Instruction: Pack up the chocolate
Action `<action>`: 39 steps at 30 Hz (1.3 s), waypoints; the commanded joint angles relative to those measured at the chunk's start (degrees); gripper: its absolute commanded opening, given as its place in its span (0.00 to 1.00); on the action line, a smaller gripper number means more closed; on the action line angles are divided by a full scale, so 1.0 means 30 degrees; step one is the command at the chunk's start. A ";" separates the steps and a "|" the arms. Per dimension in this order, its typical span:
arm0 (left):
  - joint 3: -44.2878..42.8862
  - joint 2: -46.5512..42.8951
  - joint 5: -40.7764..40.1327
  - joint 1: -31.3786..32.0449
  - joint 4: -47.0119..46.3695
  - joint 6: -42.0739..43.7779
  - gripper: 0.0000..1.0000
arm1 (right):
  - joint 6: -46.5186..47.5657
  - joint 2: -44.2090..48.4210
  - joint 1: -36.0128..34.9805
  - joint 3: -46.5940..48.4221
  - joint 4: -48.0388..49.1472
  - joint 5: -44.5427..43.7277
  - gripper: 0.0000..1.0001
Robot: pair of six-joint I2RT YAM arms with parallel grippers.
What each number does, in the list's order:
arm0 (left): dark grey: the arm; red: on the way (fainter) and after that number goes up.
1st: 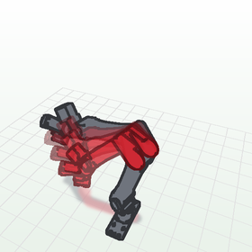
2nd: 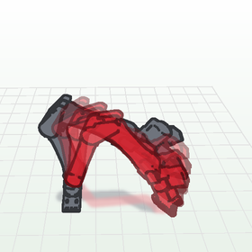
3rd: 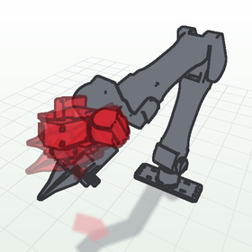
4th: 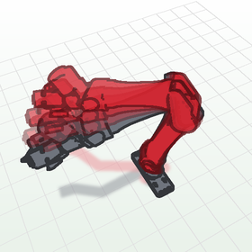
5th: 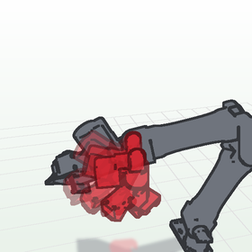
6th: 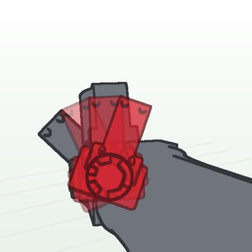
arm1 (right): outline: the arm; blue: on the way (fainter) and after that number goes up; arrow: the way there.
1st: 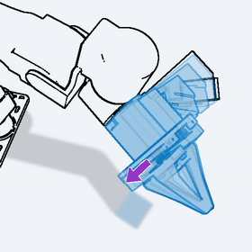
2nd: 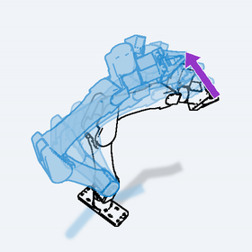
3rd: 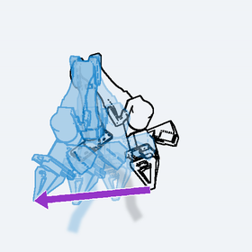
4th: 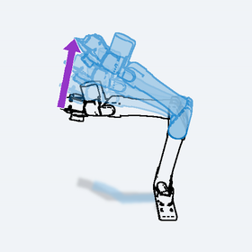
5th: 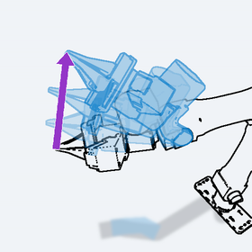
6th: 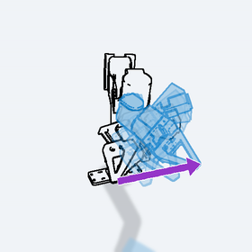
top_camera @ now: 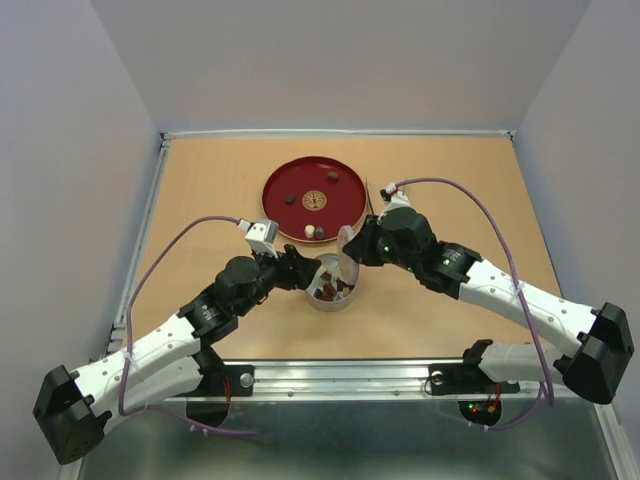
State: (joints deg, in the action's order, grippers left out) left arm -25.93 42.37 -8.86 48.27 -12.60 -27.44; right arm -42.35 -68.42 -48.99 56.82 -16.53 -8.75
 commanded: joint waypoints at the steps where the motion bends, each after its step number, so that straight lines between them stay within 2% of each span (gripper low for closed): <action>1: 0.0878 -0.0148 0.2310 -0.0299 -0.1570 -0.2481 0.77 | -0.1321 0.1038 0.0422 -0.1855 0.2667 0.1598 0.08; 9: 0.2753 -0.1525 0.1988 -0.0475 -0.2185 -0.3684 0.77 | -0.2641 0.2883 0.0862 -0.4872 0.4953 0.1893 0.06; 24: 0.3547 0.1138 0.0905 -0.0650 -0.3417 -0.4212 0.77 | -0.3667 0.4145 0.1946 -0.7952 0.6625 0.2215 0.06; 32: 0.3722 0.2779 0.1371 -0.0768 -0.4148 -0.4739 0.77 | -0.4253 0.4878 0.2063 -0.9504 0.6596 0.2361 0.18; 39: 0.3927 0.3454 0.1460 -0.0797 -0.4969 -0.4769 0.77 | -0.4400 0.4937 0.2063 -1.0472 0.6566 0.2245 0.39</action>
State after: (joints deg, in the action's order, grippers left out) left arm -15.25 52.71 -4.58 46.11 -23.05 -41.43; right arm -55.53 -54.08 -43.09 26.59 2.98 -1.67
